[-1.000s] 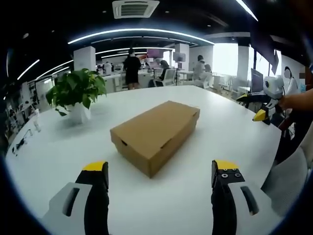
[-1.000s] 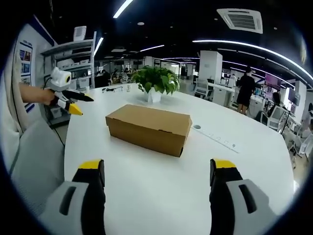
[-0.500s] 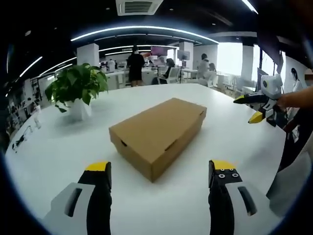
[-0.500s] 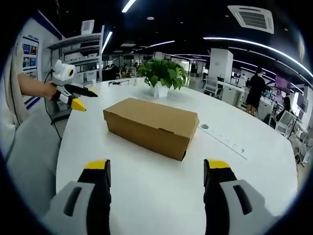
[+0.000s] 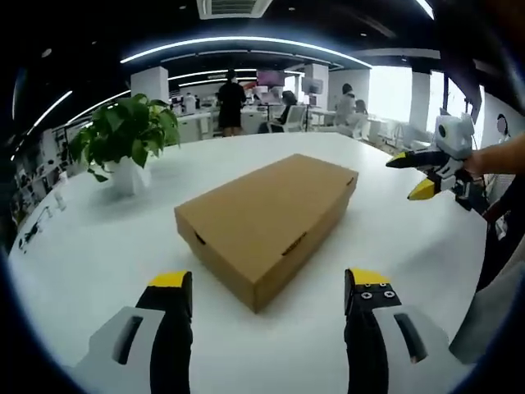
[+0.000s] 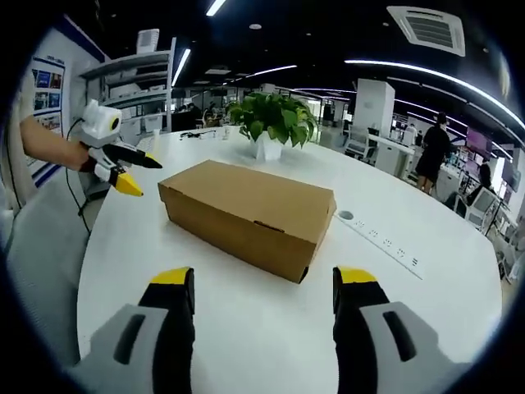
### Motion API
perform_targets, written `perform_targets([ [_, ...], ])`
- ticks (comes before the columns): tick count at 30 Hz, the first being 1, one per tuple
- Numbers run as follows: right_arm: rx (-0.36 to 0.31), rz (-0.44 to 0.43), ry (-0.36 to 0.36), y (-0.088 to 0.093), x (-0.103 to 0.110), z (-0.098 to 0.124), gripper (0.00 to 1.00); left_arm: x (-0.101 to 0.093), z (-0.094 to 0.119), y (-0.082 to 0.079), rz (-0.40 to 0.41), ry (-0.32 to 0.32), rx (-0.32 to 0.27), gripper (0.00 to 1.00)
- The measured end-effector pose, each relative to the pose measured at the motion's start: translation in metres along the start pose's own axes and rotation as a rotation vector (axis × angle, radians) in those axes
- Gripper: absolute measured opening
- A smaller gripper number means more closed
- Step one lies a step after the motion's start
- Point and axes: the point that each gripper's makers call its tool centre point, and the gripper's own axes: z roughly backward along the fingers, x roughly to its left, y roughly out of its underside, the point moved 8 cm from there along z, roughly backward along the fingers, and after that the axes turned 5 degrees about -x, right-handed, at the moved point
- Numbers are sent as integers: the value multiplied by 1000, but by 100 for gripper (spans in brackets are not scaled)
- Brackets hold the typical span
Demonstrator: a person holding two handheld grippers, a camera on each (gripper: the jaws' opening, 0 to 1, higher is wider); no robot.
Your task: Operate the shoe box by opening the lid, removing the specified soft item, and placing it in the target area until the item is outside and the box remains undamaged.
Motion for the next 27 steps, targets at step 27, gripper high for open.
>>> perform_targets([
  [27, 62, 56, -76, -8, -28, -67, 56, 14, -52, 14, 19, -55, 74, 75],
])
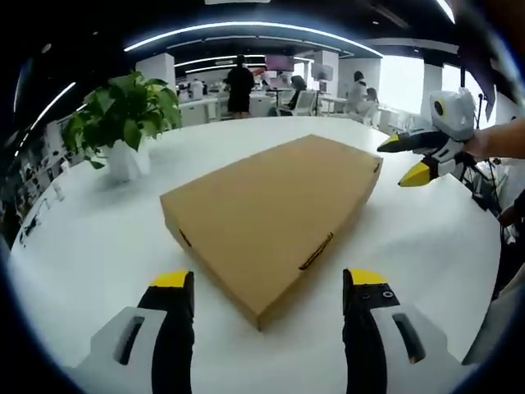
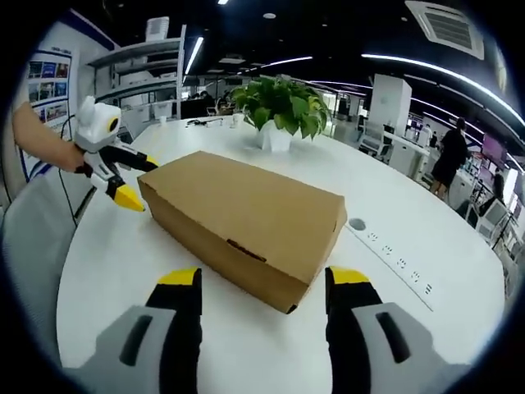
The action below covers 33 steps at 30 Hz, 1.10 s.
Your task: Operate the shoe box by opening the lid, removing the specified soft item, and placing it in the target area until the item is outside and the box remains undamaged.
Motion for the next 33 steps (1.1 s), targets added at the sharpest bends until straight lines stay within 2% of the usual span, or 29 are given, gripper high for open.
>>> perform_targets([
  [4, 11, 7, -3, 1, -6, -6, 55, -1, -2, 1, 19, -19, -1, 73],
  [11, 32, 23, -15, 1, -13, -19, 51, -2, -5, 1, 24, -47, -21, 64],
  [14, 39, 36, -28, 1, -13, -23, 51, -4, -7, 1, 21, -51, -18, 65],
  [17, 28, -21, -17, 0, -18, -23, 48, -4, -6, 1, 20, -52, -21, 64],
  [21, 33, -22, -35, 2, -17, -23, 48, -3, -7, 1, 18, -49, -25, 63],
  [25, 33, -70, -30, 4, -16, -23, 46, -3, -7, 1, 20, -44, -25, 63],
  [33, 31, -81, -17, 5, -11, -22, 46, -3, -6, 1, 18, -37, -7, 62],
])
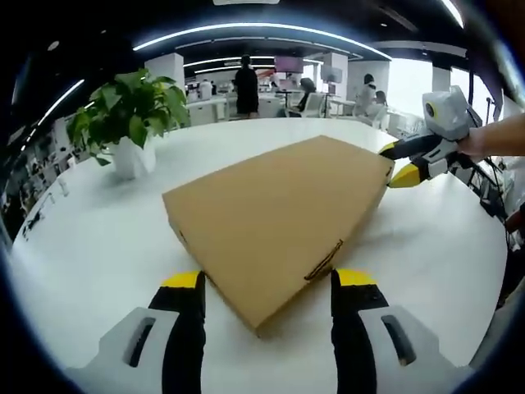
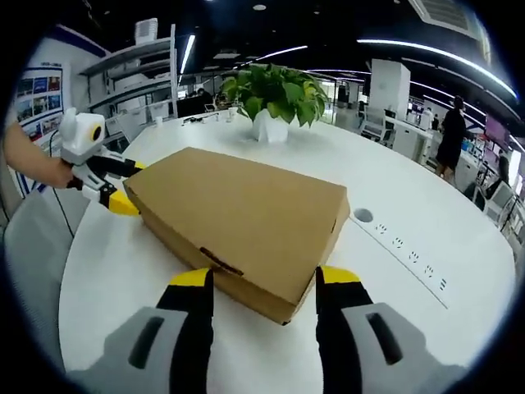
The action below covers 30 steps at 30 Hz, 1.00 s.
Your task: Operate the shoe box by opening the lid, removing the specified soft item, and placing it in the target area until the item is outside and the box remains undamaged.
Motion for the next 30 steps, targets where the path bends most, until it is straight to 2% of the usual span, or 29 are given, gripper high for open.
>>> perform_targets([
  [12, -6, -24, 34, 5, 16, 9, 44, 3, 7, 1, -13, 33, 23, 59],
  [30, 20, -40, 91, 12, 55, 28, 41, 17, 22, 4, -63, 146, 89, 58],
])
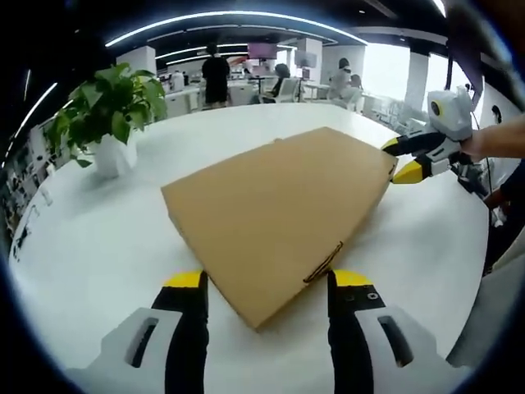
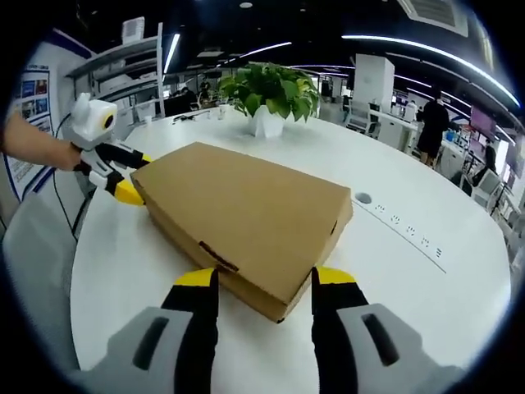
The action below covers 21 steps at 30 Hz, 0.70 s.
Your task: Operate the shoe box by opening the lid, removing the specified soft item, and placing it in the target area until the item is outside and the box remains undamaged.
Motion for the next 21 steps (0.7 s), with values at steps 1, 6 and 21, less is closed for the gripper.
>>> perform_targets([
  [1, -1, -3, 3, 1, 1, 0, 41, 0, 1, 0, -2, 6, 2, 58],
  [6, -1, -14, 24, 3, 13, 6, 41, 3, 5, 3, -13, 33, 16, 57],
  [21, -12, -43, 82, 12, 51, 22, 39, 14, 21, 9, -70, 125, 74, 56],
])
